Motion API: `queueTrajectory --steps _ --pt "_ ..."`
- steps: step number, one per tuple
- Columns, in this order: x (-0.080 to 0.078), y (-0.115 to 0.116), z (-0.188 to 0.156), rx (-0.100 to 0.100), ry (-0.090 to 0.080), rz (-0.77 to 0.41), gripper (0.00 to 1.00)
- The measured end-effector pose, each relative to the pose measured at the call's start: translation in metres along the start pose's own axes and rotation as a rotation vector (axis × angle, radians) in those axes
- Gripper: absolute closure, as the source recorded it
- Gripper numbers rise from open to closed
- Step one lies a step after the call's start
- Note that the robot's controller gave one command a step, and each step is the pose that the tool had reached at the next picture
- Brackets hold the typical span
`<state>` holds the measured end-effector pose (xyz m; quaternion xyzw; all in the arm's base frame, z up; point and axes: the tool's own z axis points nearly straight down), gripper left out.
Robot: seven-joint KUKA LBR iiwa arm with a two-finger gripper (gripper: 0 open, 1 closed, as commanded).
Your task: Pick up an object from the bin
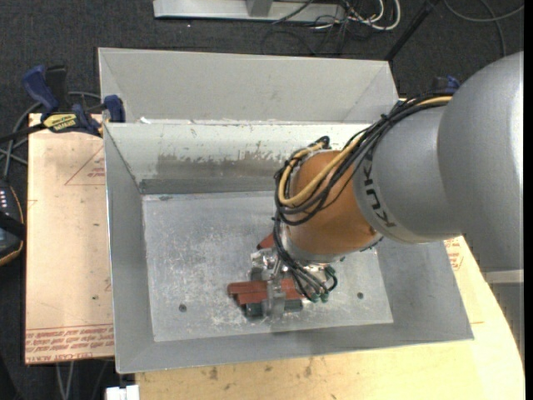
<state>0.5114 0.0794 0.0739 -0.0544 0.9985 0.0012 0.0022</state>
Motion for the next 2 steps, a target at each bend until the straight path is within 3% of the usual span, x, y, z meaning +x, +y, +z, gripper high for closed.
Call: queueTrajectory --steps 1,2 --pt "0.018 -0.024 -0.026 0.0 0.003 -0.638 1.0" --pt "0.012 -0.027 -0.135 0.003 -0.006 -0.6 1.0"
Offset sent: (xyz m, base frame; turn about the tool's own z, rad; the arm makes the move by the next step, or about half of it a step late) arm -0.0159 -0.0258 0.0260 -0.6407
